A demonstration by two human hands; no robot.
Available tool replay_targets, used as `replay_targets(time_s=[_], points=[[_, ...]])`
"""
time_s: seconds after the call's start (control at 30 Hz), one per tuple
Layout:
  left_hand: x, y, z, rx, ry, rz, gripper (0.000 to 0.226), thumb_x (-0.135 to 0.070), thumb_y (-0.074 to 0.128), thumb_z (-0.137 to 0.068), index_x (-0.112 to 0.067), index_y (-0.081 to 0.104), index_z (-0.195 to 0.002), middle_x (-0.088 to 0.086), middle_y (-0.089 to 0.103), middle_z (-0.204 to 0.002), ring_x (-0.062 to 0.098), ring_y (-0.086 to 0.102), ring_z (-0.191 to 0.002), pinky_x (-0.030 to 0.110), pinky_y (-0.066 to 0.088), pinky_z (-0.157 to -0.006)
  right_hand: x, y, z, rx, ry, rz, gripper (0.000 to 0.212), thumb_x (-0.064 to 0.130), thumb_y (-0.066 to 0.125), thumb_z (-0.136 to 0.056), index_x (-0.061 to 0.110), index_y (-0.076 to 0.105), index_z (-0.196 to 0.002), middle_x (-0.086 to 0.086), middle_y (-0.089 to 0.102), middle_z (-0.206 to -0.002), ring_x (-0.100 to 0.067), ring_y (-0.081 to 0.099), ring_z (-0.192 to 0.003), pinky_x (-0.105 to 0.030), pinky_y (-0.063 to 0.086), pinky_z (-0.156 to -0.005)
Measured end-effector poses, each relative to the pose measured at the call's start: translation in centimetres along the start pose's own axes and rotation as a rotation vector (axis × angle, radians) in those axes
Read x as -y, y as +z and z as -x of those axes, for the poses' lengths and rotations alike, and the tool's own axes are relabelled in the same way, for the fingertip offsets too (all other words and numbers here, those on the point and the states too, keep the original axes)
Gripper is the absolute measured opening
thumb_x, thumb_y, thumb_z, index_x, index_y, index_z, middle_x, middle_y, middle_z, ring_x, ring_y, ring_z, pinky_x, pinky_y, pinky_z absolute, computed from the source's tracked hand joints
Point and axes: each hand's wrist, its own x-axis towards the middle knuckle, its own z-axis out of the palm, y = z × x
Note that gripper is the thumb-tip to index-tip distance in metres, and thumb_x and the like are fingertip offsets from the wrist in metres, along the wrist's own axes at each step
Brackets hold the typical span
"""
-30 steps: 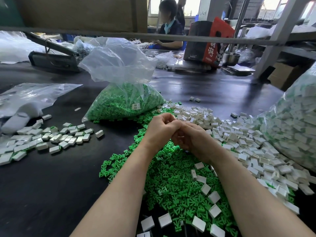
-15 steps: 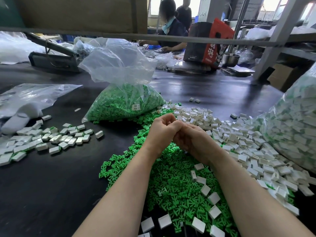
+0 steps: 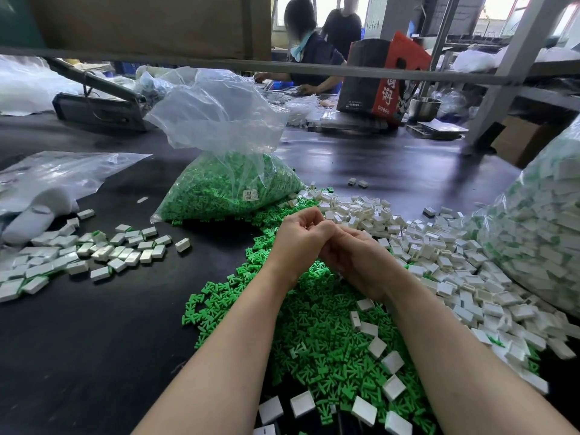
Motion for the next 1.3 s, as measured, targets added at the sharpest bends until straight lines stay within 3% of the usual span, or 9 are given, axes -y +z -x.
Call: replay_targets(time_s=[0.3,0.5,0.57,0.67,0.83,0.93,1.07,1.17,1.3], points=[[-0.8,-0.1,0.3,-0.002,-0.006,-0.004,0.014,-0.02,0.057,-0.069,-0.013,0.048,-0.062,0.004,0.041,-0.055,0.019,0.038,-0.055,0.033,0.036,-0.054,0.1,0.3,-0.2,-0.004,-0.008,0.022,0.033,0.039,0.053,-0.092,0.007,0.06,-0.098,0.007,0.055,-0.062,-0.005,0.044,-0.053,-0.017,0.031,-0.045],[-1.6,-0.8,0.3,-0.015,0.037,-0.029,0.021,-0.003,0.056,-0.086,-0.009,0.051,-0.067,0.009,0.044,-0.062,0.015,0.042,-0.054,0.022,0.037,-0.051,0.8,1.0,-0.4,-0.081,-0.047,0.231,0.046,0.055,0.047,-0.094,0.014,0.062,-0.081,0.004,0.051,-0.056,-0.007,0.042,-0.049,-0.017,0.03,-0.046],[-1.9,-1.4,0.0,-0.043,0.039,-0.064,0.024,-0.002,0.055,-0.087,-0.011,0.051,-0.066,0.005,0.049,-0.06,0.009,0.044,-0.052,0.014,0.037,-0.048,1.0,1.1,-0.3,-0.115,-0.077,0.342,0.049,0.057,0.045,-0.091,0.016,0.066,-0.075,0.0,0.054,-0.056,-0.008,0.042,-0.048,-0.015,0.032,-0.046],[-2.2,-3.4,-0.5,-0.084,-0.014,-0.122,0.021,-0.011,0.059,-0.088,-0.014,0.055,-0.068,0.001,0.067,-0.064,0.01,0.059,-0.057,0.015,0.046,-0.051,1.3,0.7,-0.1,-0.18,-0.106,0.442,0.044,0.048,0.046,-0.097,0.016,0.067,-0.075,0.002,0.056,-0.054,-0.006,0.041,-0.046,-0.013,0.033,-0.045],[-1.1,-9.4,-0.9,-0.353,-0.104,-0.54,0.017,-0.032,0.066,-0.076,-0.016,0.064,-0.07,0.002,0.073,-0.069,0.022,0.07,-0.069,0.037,0.058,-0.069,1.6,-0.2,0.0,-0.291,-0.136,0.48,0.033,0.029,0.051,-0.101,0.014,0.066,-0.076,0.005,0.055,-0.052,-0.024,0.036,-0.058,-0.029,0.029,-0.051],[-0.4,-12.4,0.0,-0.528,-0.168,-0.828,0.018,-0.032,0.064,-0.072,-0.014,0.066,-0.071,0.007,0.071,-0.076,0.031,0.065,-0.08,0.032,0.047,-0.068,1.6,-0.5,0.1,-0.357,-0.142,0.498,0.029,0.023,0.053,-0.1,0.013,0.066,-0.076,0.005,0.055,-0.053,-0.02,0.039,-0.055,-0.027,0.033,-0.051],[0.2,-14.8,0.7,-0.723,-0.31,-0.979,0.012,-0.018,0.065,-0.077,-0.017,0.072,-0.087,0.015,0.07,-0.096,0.039,0.063,-0.096,0.034,0.042,-0.071,1.8,-0.9,0.1,-0.458,-0.15,0.491,0.025,0.019,0.053,-0.1,0.013,0.065,-0.079,0.002,0.055,-0.058,-0.009,0.044,-0.05,-0.023,0.036,-0.051],[0.5,-15.5,0.9,-0.797,-0.405,-1.046,0.022,-0.017,0.063,-0.078,-0.019,0.072,-0.098,0.015,0.068,-0.105,0.041,0.06,-0.105,0.039,0.044,-0.078,1.9,-1.1,0.1,-0.541,-0.162,0.495,0.023,0.018,0.052,-0.1,0.01,0.065,-0.081,-0.002,0.055,-0.061,-0.016,0.047,-0.058,-0.03,0.039,-0.058],[0.9,-16.0,1.1,-0.839,-0.473,-1.106,0.029,-0.016,0.06,-0.08,-0.018,0.067,-0.107,0.016,0.066,-0.112,0.041,0.057,-0.112,0.044,0.044,-0.089,2.0,-1.4,0.1,-0.626,-0.178,0.606,0.021,0.018,0.054,-0.098,0.016,0.062,-0.078,-0.001,0.057,-0.065,-0.016,0.052,-0.062,-0.028,0.043,-0.058]])
